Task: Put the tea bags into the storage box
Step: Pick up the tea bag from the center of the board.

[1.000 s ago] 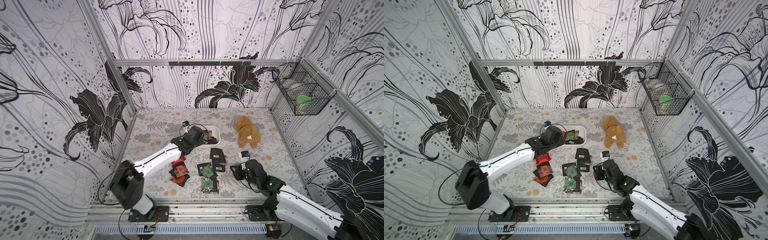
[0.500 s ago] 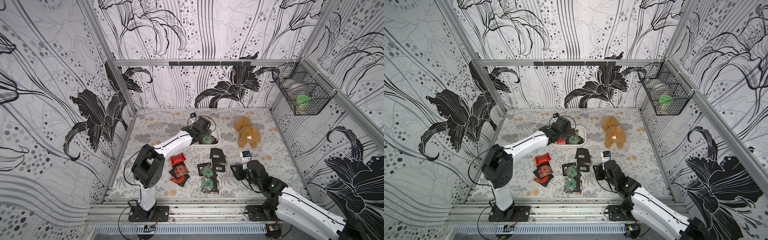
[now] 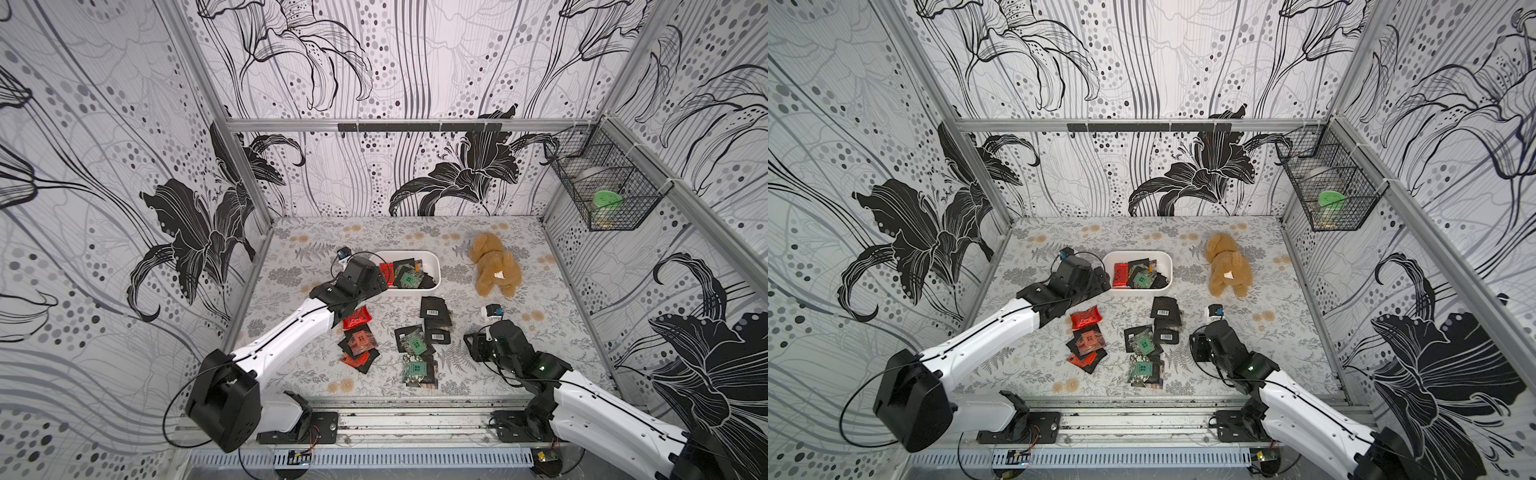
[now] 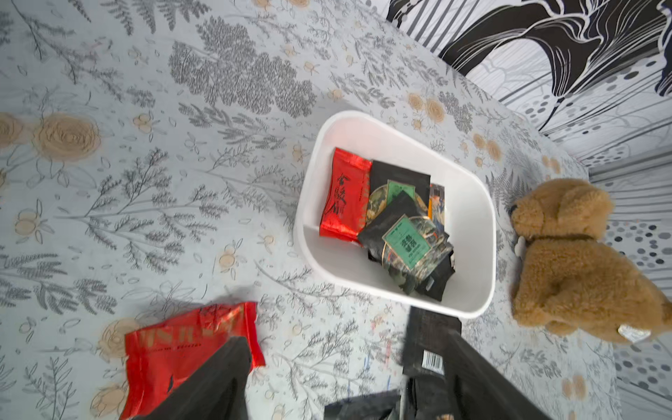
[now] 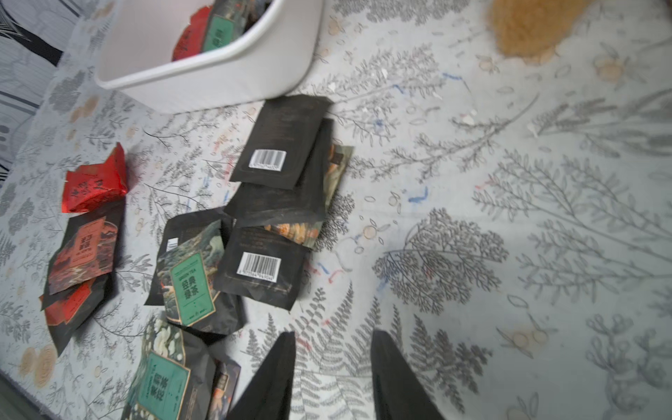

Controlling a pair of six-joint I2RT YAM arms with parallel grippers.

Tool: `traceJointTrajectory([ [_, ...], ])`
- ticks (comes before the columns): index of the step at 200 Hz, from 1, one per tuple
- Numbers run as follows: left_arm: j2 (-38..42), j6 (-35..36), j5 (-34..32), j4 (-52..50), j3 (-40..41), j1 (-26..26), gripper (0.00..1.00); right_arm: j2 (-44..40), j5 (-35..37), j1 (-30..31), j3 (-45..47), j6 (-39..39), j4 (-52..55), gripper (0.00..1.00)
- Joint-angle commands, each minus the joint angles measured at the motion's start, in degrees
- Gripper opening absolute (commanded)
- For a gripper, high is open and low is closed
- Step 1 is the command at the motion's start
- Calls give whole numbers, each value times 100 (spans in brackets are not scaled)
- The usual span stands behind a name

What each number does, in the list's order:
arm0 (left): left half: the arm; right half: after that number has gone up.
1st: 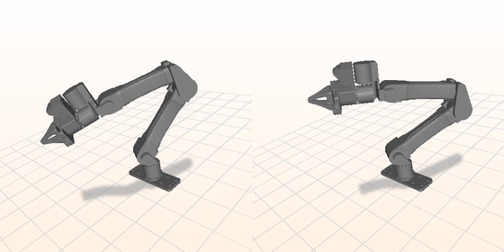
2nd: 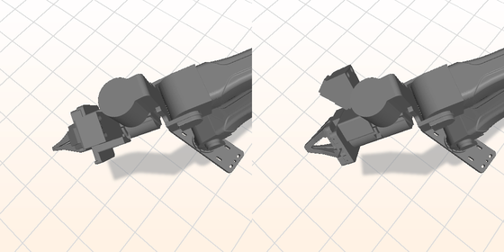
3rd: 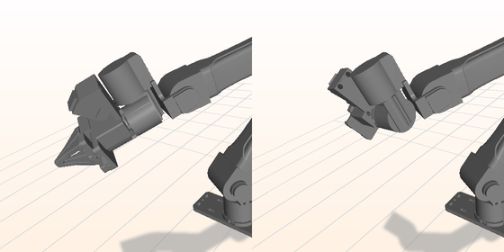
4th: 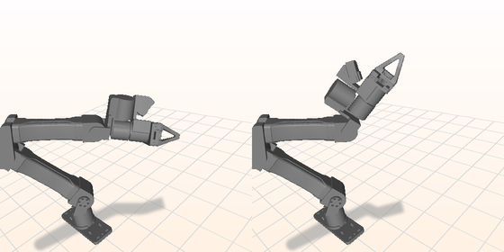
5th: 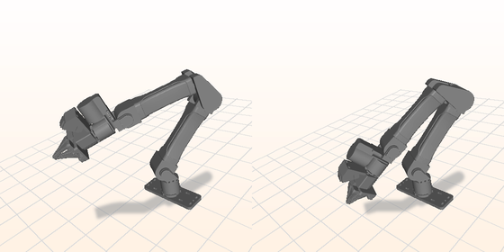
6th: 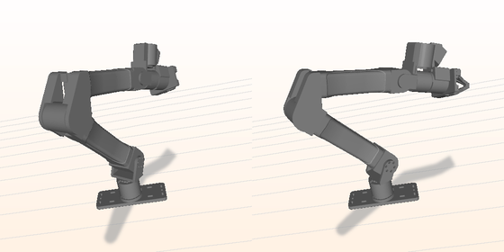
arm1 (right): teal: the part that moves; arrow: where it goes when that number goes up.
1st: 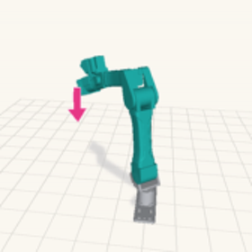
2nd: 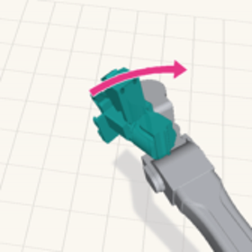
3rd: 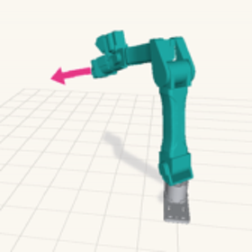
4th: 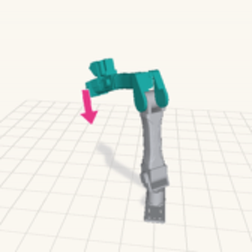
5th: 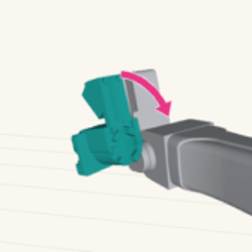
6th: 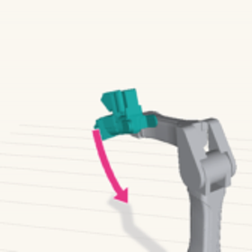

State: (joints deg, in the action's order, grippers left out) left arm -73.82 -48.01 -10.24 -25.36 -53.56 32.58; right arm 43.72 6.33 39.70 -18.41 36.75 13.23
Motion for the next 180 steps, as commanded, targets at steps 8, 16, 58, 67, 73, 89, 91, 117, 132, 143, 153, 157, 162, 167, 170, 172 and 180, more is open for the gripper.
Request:
traceJointTrajectory([
  [8,1190,-585,512,155,1251,285,85,-145,-643,-3,-294,687,632,41],
  [16,1524,-738,531,303,1633,439,84,-231,-830,13,-249,801,623,40],
  [58,2737,-1761,543,1100,3078,1482,76,-575,-799,489,-145,1347,827,40],
  [67,2847,-1983,437,1159,3207,1721,73,-557,-663,742,-123,1510,742,40],
  [73,2885,-2069,341,1188,3268,1872,73,-533,-563,973,-94,1620,633,40],
  [89,2875,-2379,-20,1362,3391,2311,73,-244,-211,1555,-57,1829,255,41],
  [91,2856,-2397,-52,1417,3408,2380,73,-178,-191,1612,-57,1843,209,41],
  [117,2287,-2738,-8,2059,3502,2769,72,835,46,2154,-404,1933,-56,38],
  [132,1815,-2770,128,2586,3498,2948,71,1419,156,2439,-629,1939,-291,35],
  [143,1439,-2704,241,2904,3435,3073,65,1824,198,2543,-833,1902,-369,32],
  [153,1119,-2672,333,2992,3336,3135,64,2149,282,2605,-1049,1867,-304,28],
  [157,996,-2658,367,3014,3292,3141,64,2254,304,2624,-1141,1841,-287,27],
  [162,870,-2648,427,3019,3243,3165,63,2380,328,2642,-1246,1811,-259,27],
  [167,722,-2651,485,3003,3198,3169,62,2477,342,2662,-1330,1780,-244,26],
  [170,650,-2626,518,3005,3177,3168,62,2530,343,2669,-1364,1768,-255,26],
  [172,617,-2608,544,3003,3159,3167,62,2563,343,2669,-1386,1759,-265,26],
  [180,463,-2545,599,3011,3103,3176,61,2656,322,2682,-1428,1719,-354,26],
])
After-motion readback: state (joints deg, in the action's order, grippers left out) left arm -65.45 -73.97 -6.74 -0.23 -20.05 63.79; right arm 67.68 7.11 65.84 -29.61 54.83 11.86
